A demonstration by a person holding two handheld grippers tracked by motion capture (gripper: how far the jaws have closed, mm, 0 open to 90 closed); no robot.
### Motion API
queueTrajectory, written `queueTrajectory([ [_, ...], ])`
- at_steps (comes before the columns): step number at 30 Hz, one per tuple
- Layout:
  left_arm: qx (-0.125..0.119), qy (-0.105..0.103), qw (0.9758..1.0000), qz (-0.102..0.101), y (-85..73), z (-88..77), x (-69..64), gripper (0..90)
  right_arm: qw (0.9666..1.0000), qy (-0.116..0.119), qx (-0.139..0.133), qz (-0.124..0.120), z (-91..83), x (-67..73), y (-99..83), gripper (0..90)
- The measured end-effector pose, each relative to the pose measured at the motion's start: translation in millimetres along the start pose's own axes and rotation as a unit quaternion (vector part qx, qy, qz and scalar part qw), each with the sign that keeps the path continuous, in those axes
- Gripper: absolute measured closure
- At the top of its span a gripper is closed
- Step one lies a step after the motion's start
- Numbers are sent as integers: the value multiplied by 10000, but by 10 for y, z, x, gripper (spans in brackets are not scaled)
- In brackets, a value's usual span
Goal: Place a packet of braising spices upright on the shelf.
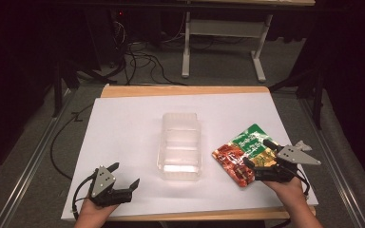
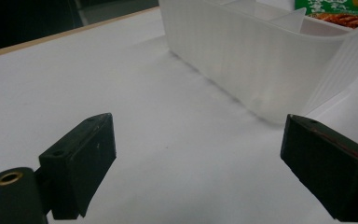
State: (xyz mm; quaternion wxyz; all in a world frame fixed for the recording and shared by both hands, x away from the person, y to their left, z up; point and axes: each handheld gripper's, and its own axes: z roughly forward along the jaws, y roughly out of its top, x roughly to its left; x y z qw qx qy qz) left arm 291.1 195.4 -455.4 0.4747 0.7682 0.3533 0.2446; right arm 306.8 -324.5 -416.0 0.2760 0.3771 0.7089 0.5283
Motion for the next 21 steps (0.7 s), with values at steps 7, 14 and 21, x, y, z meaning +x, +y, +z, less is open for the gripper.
queueTrajectory([
  [7, 16, -67, 10000, -57, -2, 16, 9, 107, 9999, -20, -13, 155, -26, -69, -32, 6],
  [14, -15, -53, 9999, -113, -3, 1, 13, 108, 9999, -13, 46, 141, -13, -85, -42, 13],
  [21, 14, -45, 9998, -168, -14, -17, 27, 107, 9996, -95, 15, 271, -22, -159, -34, 53],
])
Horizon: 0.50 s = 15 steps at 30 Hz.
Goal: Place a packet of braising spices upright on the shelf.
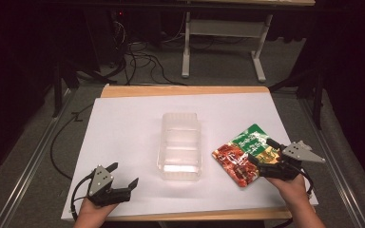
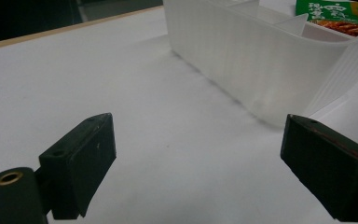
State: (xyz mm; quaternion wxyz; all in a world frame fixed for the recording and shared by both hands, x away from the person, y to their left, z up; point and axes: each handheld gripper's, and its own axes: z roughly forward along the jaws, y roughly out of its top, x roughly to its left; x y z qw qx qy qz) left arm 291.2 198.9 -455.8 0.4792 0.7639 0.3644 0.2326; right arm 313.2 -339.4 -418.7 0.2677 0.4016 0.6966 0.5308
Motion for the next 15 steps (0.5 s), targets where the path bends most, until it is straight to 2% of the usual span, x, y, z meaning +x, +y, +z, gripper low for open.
queueTrajectory([
  [2, 45, 11, 10000, 20, -12, 2, 5, 107, 9999, -97, 48, 47, 6, -46, -2, 60],
  [4, 46, 15, 10000, 10, -13, 3, 7, 107, 9995, -230, 118, 194, 17, -128, -24, 79],
  [8, 48, 48, 10000, 26, -13, 10, 3, 107, 9987, -385, 237, 233, 16, -230, -53, 110],
  [11, 75, 56, 9999, 60, -13, 21, -4, 107, 9967, -557, 382, 440, 0, -387, -94, 129],
  [15, 93, 63, 9999, 68, -19, 32, -8, 108, 9948, -677, 462, 612, -24, -502, -137, 144],
])
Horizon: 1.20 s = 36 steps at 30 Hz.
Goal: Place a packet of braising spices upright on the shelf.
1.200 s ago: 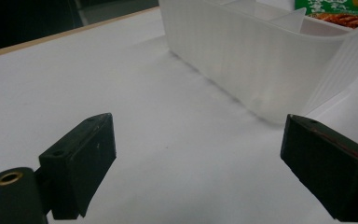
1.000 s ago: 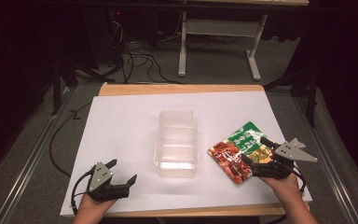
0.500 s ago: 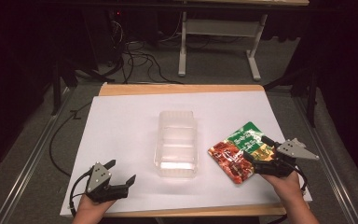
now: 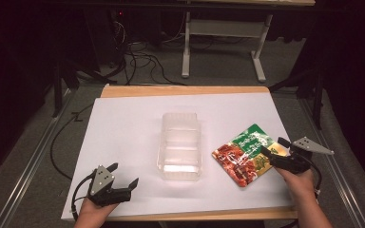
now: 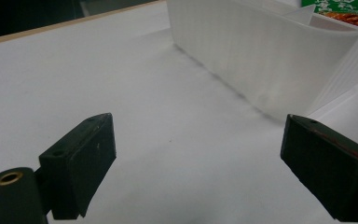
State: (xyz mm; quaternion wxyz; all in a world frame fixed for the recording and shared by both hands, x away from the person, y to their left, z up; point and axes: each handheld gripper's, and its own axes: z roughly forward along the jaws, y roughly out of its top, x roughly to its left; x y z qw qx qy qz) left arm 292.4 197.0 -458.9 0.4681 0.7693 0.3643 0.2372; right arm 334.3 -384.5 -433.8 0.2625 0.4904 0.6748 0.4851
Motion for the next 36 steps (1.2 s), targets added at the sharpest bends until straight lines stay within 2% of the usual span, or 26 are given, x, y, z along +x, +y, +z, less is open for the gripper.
queueTrajectory([
  [2, 33, -7, 10000, 32, -4, 7, -4, 107, 9998, -94, 56, 180, -14, -114, -36, 147],
  [3, 33, -7, 10000, 32, -4, 7, -4, 107, 9998, -94, 56, 180, -14, -114, -36, 147],
  [6, 67, -15, 10000, 37, -15, 19, -1, 108, 9988, -224, 139, 405, -42, -249, -77, 149],
  [8, 77, -20, 10000, 49, -15, 18, -1, 108, 9985, -253, 111, 473, -50, -284, -86, 153],
  [11, 68, -42, 10000, 31, -17, 20, 1, 108, 9966, -456, 52, 678, -87, -400, -127, 158],
  [18, 86, -45, 9999, 60, -17, 25, -9, 108, 9930, -601, 208, 996, -100, -557, -207, 162],
  [21, 116, -52, 9999, 93, -22, 26, -12, 108, 9914, -608, 224, 1136, -101, -598, -227, 167],
  [23, 105, -55, 9999, 91, -19, 25, -13, 108, 9884, -532, 304, 1393, -93, -643, -255, 177],
  [27, 114, -44, 9998, 128, -21, 23, -20, 108, 9877, -412, 381, 1459, -58, -676, -277, 190],
  [28, 88, -37, 9999, 131, -15, 18, -20, 108, 9860, -349, 495, 1555, -35, -685, -289, 183],
  [31, 79, -30, 9999, 126, -11, 13, -20, 108, 9844, -346, 625, 1609, -13, -682, -295, 179],
  [34, 90, -28, 9998, 171, -14, 12, -29, 108, 9788, -285, 778, 1872, 13, -704, -316, 186],
  [36, 83, -31, 9998, 167, -12, 14, -31, 109, 9777, -243, 853, 1902, 31, -712, -328, 189],
])
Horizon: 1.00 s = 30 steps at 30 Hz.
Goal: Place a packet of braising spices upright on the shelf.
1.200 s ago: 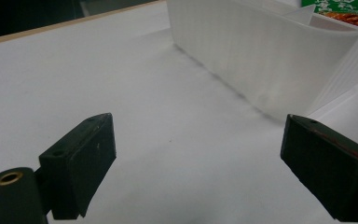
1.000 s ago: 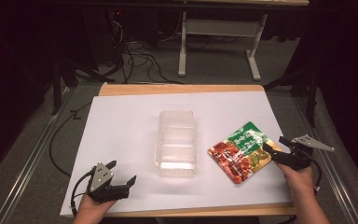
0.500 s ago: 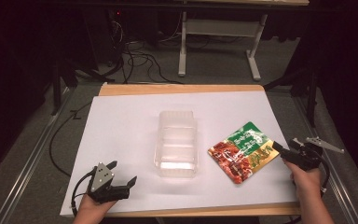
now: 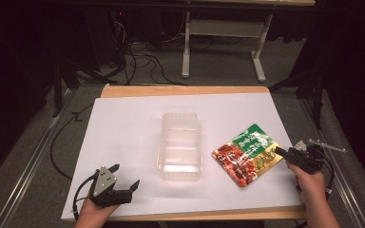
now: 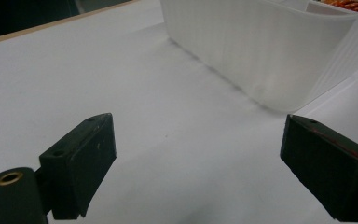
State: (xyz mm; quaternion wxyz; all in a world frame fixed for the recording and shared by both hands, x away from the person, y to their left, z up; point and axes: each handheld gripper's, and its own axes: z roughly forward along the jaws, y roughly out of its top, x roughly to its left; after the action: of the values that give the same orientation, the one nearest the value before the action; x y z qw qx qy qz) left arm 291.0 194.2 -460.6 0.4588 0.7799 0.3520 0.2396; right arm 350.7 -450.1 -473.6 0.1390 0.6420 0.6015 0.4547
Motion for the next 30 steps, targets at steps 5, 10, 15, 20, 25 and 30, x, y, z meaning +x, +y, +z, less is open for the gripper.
queueTrajectory([
  [5, 47, -15, 10000, 54, -3, 4, -10, 109, 9997, 93, 140, 183, 38, -6, -11, 197],
  [10, 54, -9, 9999, 90, -3, 11, -18, 108, 9992, 229, 237, 219, 71, 7, -17, 205],
  [15, 49, -14, 9999, 98, -3, 16, -24, 109, 9984, 454, 105, 306, 45, -11, -18, 245],
  [20, 41, -28, 9999, 105, 2, 19, -26, 110, 9969, 728, -75, 290, 25, 23, -16, 278],
  [25, 56, -53, 9999, 146, 3, 23, -38, 110, 9962, 870, 37, 77, 92, 153, -28, 281],
  [30, 72, -74, 9998, 166, 2, 32, -41, 110, 9963, 834, 150, 153, 184, 181, -37, 289],
])
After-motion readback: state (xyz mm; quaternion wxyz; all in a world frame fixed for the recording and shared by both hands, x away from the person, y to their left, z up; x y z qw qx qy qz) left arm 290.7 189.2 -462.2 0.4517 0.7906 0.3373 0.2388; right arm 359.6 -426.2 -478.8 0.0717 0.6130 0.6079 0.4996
